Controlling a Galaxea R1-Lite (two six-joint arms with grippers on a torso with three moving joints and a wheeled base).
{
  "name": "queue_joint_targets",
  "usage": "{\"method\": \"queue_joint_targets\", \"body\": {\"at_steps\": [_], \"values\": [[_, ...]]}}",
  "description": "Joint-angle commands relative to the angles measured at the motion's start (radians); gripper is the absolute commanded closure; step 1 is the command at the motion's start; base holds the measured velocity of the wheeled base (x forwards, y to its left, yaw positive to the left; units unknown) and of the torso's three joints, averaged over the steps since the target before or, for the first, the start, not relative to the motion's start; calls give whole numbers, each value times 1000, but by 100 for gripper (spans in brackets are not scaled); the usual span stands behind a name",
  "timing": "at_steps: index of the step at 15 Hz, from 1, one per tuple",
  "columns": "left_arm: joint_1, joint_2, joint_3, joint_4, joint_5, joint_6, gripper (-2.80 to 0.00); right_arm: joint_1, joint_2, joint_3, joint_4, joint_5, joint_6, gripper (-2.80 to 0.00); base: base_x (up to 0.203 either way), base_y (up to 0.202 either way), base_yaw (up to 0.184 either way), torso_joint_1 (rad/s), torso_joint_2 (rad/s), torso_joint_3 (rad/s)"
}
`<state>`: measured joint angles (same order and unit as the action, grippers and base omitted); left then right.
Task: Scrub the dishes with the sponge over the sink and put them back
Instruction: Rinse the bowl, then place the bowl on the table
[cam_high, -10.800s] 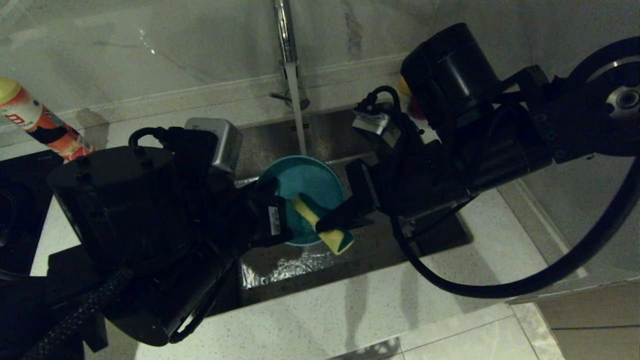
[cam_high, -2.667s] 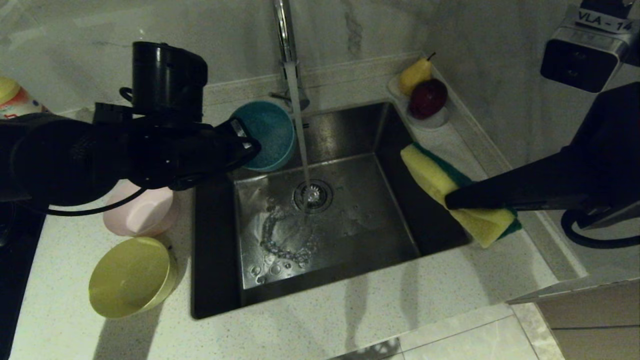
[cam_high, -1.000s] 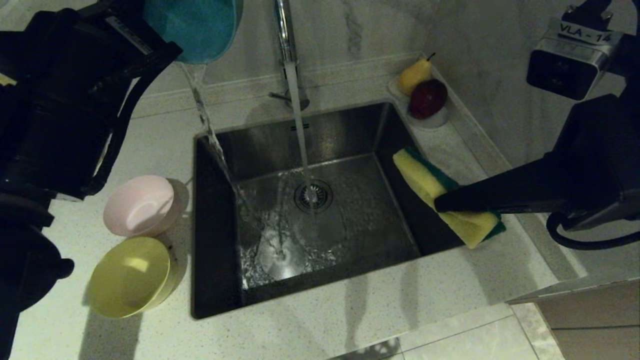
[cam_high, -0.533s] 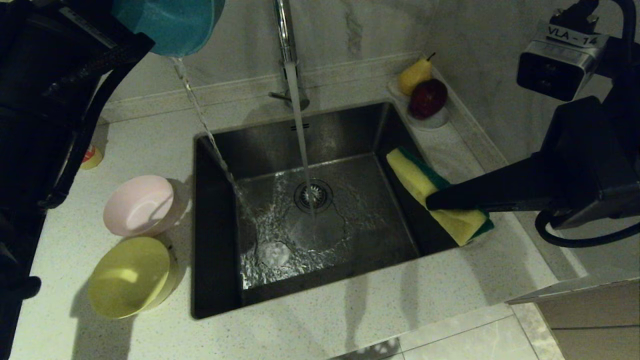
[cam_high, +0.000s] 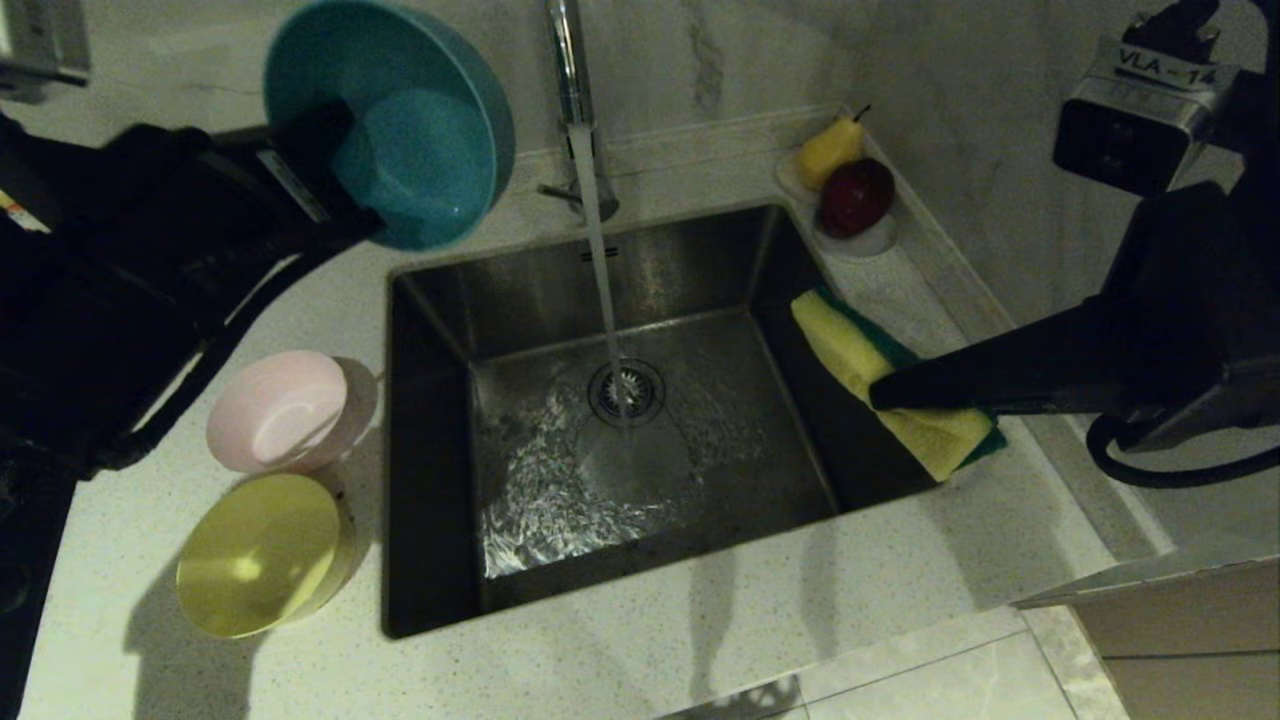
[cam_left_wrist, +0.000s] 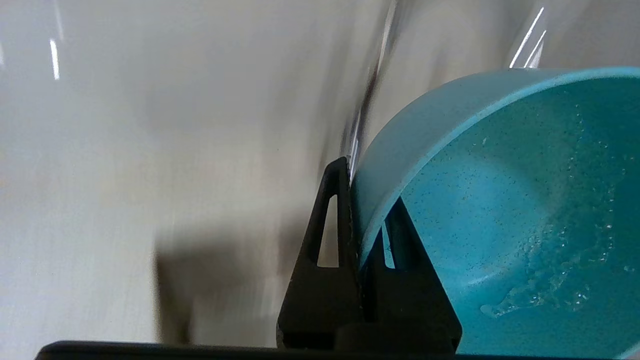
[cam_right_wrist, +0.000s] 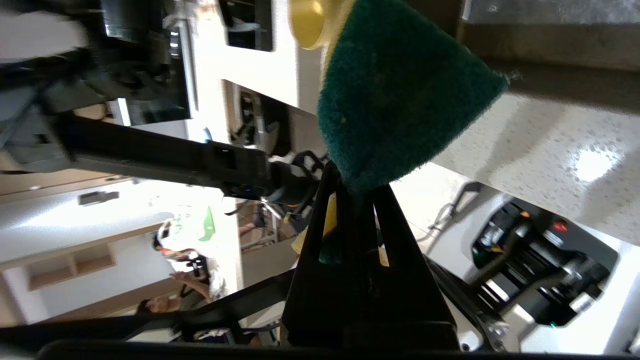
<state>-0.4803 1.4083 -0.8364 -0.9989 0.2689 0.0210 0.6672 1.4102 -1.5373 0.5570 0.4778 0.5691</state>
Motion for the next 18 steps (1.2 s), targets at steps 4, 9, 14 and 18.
{"method": "queue_joint_targets", "body": {"at_steps": [4, 9, 14, 18], "values": [[85, -55, -85, 721, 12, -202, 0, -23, -22, -6, 17, 22, 6, 0, 0, 0, 0, 0, 0, 0], [256, -49, -361, 1261, 7, -434, 0, -46, -40, 29, 44, 20, 5, 0, 0, 0, 0, 0, 0, 0], [540, 35, -560, 1494, 7, -593, 0, -103, -40, 63, 48, 22, -2, 0, 0, 0, 0, 0, 0, 0], [781, 71, -618, 1514, -8, -639, 0, -103, -30, 79, 47, 22, -9, 0, 0, 0, 0, 0, 0, 0]]}}
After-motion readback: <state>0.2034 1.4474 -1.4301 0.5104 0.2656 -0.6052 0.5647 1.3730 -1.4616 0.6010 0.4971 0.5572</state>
